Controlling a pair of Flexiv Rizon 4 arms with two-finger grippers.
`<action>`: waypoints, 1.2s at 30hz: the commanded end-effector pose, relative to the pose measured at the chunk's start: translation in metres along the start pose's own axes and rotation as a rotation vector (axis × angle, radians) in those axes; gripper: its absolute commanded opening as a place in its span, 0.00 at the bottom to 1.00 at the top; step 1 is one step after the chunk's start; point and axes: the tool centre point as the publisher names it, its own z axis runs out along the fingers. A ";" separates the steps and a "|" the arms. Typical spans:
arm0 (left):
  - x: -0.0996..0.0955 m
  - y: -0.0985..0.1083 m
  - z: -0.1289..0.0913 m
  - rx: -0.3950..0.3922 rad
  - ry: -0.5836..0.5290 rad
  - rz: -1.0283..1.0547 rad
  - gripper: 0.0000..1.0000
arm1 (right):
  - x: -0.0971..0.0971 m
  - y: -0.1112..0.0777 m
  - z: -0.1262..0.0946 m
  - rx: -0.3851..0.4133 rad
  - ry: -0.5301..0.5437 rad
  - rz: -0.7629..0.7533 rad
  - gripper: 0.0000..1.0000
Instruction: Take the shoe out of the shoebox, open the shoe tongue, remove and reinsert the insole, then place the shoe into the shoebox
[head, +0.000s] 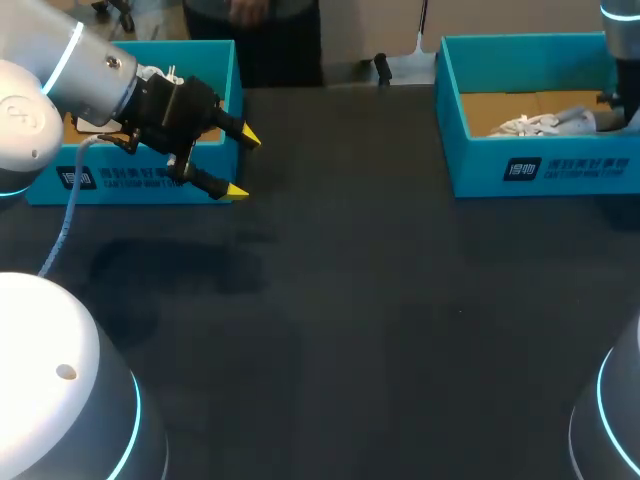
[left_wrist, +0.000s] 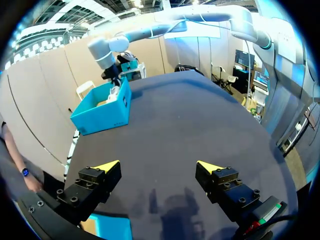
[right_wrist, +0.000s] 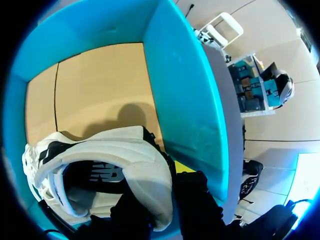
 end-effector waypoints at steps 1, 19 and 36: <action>0.001 0.000 -0.001 -0.003 0.000 0.000 1.00 | 0.000 -0.001 0.007 -0.005 0.003 0.002 0.00; 0.001 0.000 -0.001 -0.003 0.000 0.000 1.00 | 0.007 0.004 0.020 -0.004 0.024 0.001 0.00; 0.001 0.000 -0.001 -0.003 0.000 0.000 1.00 | 0.005 0.006 0.008 -0.026 0.029 0.010 0.40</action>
